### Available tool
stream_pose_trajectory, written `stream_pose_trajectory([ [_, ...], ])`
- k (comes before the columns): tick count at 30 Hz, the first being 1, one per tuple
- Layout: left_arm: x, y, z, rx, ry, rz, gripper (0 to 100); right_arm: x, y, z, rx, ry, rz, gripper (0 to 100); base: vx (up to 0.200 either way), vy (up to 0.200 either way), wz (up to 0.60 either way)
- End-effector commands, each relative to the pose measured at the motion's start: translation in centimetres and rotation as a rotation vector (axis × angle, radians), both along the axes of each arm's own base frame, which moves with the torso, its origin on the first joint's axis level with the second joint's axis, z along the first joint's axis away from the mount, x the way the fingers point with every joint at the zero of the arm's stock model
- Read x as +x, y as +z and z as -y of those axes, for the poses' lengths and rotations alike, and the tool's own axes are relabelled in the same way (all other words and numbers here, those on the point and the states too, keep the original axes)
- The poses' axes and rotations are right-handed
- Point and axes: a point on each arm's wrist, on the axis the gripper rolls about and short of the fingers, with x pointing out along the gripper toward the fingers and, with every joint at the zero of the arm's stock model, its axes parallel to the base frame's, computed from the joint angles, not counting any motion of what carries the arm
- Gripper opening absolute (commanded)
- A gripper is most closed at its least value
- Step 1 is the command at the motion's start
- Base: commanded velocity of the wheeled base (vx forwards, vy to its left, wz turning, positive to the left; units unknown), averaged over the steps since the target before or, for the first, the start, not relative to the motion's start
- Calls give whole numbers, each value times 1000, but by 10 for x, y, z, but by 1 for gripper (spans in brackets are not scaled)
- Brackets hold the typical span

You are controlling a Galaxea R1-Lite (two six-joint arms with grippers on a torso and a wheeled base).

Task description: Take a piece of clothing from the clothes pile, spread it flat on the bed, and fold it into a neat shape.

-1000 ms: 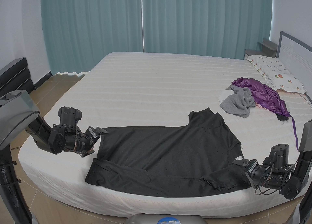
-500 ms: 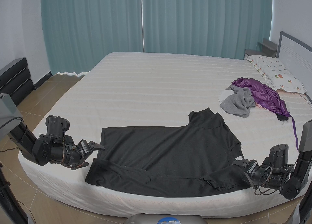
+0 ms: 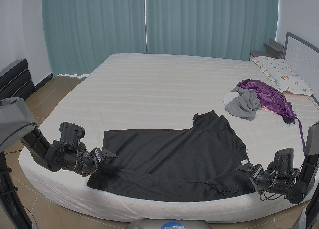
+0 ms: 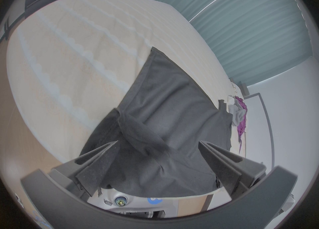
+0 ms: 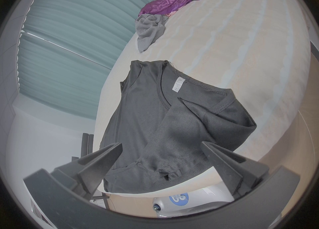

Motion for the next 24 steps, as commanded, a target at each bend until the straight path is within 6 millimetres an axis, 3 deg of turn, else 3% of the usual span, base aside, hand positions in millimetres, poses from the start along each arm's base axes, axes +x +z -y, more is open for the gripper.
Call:
stream_pose_trajectory([
  [1,11,-13,1,24,20,-19,100,1,-3,-1,-2,3,-10,100,0,0,0],
  [8,34,-25,0,84,96,-5,100,1,-2,-1,-2,4,-8,100,0,0,0],
  [13,45,-20,-5,23,190,1,100,1,-3,-1,-3,1,-9,100,0,0,0],
  [14,45,-20,-6,19,194,0,0,1,-2,-1,-3,1,-8,100,0,0,0],
  [19,39,-20,-12,26,207,-16,0,1,-2,-1,-3,1,-6,100,0,0,0],
  [24,30,-4,-28,21,245,12,0,1,-2,-1,-2,1,-4,100,0,0,0],
])
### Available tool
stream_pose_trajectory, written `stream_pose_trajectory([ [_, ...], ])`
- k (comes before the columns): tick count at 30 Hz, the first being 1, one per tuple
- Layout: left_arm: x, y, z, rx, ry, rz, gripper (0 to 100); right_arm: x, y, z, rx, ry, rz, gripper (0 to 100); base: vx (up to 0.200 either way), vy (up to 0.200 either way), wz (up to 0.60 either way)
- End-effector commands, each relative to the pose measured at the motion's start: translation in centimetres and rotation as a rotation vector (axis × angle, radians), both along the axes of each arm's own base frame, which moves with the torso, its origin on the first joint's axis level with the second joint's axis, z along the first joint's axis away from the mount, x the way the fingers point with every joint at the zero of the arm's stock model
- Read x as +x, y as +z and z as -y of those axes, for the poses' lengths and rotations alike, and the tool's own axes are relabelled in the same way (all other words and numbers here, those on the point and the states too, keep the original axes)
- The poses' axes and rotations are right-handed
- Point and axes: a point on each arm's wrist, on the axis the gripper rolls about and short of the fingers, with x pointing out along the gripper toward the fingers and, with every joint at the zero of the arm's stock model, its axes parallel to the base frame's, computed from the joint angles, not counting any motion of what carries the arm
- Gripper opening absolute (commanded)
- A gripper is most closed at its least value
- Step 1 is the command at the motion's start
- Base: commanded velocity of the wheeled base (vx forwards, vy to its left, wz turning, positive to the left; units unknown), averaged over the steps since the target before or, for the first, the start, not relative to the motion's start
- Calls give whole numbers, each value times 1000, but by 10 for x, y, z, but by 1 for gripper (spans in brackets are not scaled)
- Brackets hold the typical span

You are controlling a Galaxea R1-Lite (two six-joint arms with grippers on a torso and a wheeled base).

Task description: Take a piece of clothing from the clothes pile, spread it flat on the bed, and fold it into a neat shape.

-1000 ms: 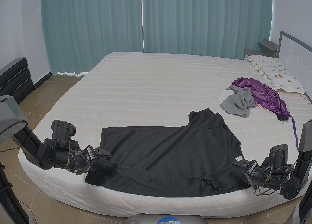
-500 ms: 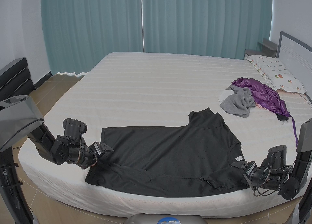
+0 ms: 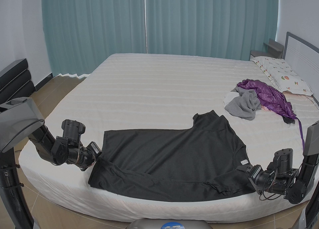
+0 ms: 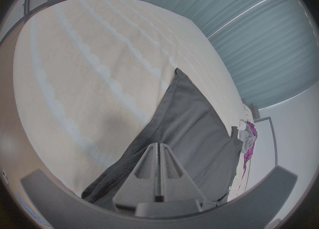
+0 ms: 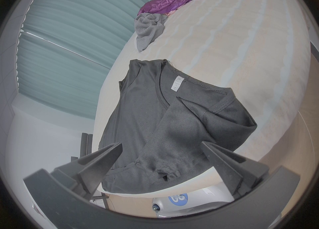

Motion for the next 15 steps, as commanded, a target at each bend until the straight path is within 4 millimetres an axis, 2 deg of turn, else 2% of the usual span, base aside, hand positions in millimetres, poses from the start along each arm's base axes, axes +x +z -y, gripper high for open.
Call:
stream_pose_trajectory([
  [1,-6,16,-15,-6,38,35,0,0,0,0,1,1,2,100,0,0,0],
  [6,-8,24,-23,-45,25,47,0,0,1,0,1,1,3,100,0,0,0],
  [15,-15,13,-23,-12,-32,16,0,0,0,0,7,0,32,100,0,0,0],
])
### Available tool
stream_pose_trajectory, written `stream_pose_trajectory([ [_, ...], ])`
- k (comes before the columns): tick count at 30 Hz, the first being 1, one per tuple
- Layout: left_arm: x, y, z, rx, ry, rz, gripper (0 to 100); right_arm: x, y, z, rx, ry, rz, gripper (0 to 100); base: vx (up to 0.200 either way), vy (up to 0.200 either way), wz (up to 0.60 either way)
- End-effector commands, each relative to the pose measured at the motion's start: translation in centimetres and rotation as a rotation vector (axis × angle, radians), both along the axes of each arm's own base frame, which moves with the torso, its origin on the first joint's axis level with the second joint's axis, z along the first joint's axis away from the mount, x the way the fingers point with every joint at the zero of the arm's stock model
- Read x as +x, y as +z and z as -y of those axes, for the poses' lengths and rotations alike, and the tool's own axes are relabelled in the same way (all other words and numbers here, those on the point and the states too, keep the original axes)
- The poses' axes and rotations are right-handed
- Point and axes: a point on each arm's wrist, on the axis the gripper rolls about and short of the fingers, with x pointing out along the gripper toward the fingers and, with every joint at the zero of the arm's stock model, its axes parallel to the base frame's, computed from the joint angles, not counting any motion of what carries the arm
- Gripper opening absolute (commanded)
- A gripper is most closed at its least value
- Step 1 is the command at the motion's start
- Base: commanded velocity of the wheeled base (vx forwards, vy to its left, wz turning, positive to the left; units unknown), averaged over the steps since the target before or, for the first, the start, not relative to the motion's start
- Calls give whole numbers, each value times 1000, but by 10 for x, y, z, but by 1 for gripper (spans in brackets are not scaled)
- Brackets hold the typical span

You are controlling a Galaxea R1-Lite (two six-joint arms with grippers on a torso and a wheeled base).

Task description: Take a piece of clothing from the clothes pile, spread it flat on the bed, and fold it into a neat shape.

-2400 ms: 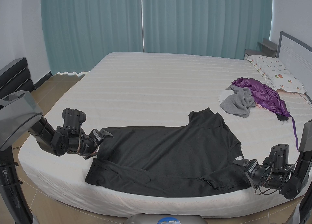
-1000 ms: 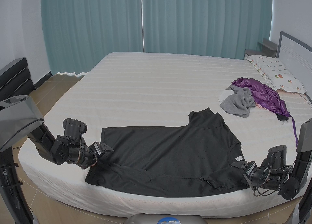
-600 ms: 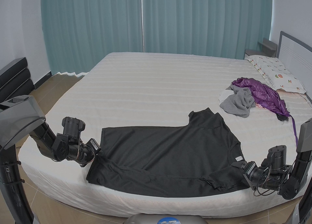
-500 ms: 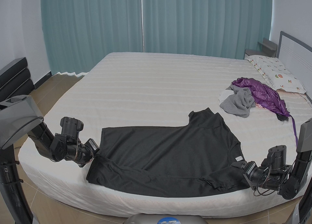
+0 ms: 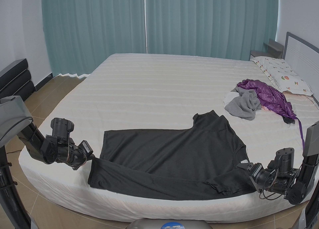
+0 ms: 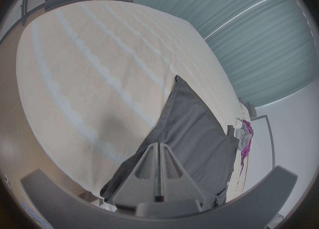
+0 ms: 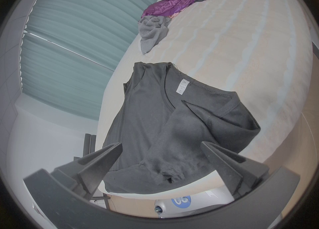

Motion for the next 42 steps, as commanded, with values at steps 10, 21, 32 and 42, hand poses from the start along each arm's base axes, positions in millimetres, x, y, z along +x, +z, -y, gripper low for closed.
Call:
stream_pose_trajectory([
  [10,-1,-4,0,-20,-30,-13,100,-1,-2,0,3,1,17,100,0,0,0],
  [21,8,-24,-26,63,-354,88,100,0,0,4,-26,8,41,100,0,0,0],
  [32,12,-32,-19,84,-464,122,100,0,1,5,-35,13,45,100,0,0,0],
  [42,25,-40,-13,130,-398,151,0,-2,15,6,-20,12,105,100,0,0,0],
])
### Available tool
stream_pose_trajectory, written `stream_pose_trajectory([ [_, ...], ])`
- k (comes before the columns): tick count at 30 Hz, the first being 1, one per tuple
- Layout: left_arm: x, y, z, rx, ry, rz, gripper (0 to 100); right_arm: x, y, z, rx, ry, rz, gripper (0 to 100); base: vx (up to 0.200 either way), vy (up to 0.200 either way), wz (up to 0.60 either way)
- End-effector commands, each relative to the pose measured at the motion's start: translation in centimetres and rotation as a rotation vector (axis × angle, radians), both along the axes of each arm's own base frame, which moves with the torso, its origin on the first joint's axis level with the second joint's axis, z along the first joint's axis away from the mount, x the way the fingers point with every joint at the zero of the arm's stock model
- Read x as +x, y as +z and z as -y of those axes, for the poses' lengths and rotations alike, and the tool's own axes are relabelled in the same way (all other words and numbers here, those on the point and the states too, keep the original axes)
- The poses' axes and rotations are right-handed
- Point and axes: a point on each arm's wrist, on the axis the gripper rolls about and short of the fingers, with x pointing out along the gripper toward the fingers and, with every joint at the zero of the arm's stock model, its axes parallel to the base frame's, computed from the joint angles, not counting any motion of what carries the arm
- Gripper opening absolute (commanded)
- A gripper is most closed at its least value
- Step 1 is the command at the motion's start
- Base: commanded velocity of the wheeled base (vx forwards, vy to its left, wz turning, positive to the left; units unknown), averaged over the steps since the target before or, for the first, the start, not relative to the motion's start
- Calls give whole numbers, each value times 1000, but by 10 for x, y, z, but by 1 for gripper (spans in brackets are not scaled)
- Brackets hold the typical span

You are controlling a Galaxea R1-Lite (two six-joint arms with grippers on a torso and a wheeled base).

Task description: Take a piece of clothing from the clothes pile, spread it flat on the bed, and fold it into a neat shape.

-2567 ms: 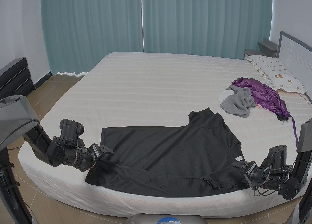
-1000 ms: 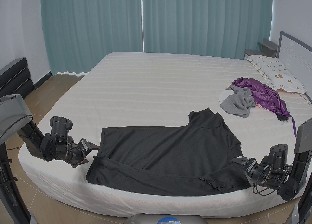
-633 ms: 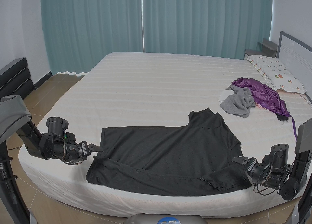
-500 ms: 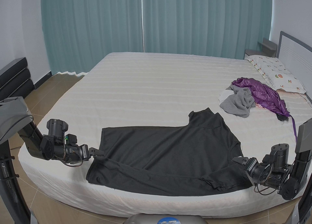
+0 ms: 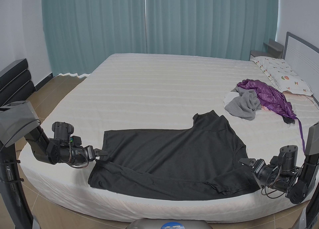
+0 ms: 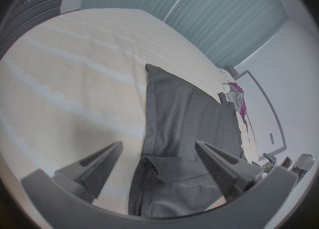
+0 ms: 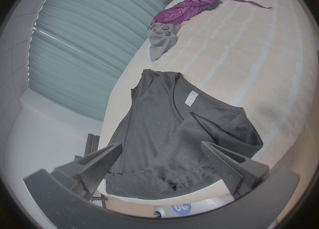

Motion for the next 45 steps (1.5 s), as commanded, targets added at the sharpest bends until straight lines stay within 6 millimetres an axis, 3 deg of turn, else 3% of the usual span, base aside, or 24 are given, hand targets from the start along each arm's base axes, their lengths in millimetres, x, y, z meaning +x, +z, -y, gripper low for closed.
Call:
stream_pose_trajectory([
  [1,3,-11,4,6,10,-13,0,-6,9,1,9,6,26,100,0,0,0],
  [10,-7,-1,0,27,76,-17,0,-6,10,2,-39,69,49,100,0,0,0],
  [18,-17,27,0,-38,153,4,0,-3,10,30,-79,274,119,100,0,0,0],
  [24,-19,25,0,-39,154,-9,0,1,-4,40,-140,380,126,100,0,0,0],
  [30,-24,20,1,-40,155,-33,0,19,-27,43,-186,454,118,100,0,0,0],
  [45,-25,17,1,-41,156,-47,0,53,-43,45,-174,486,171,100,0,0,0],
])
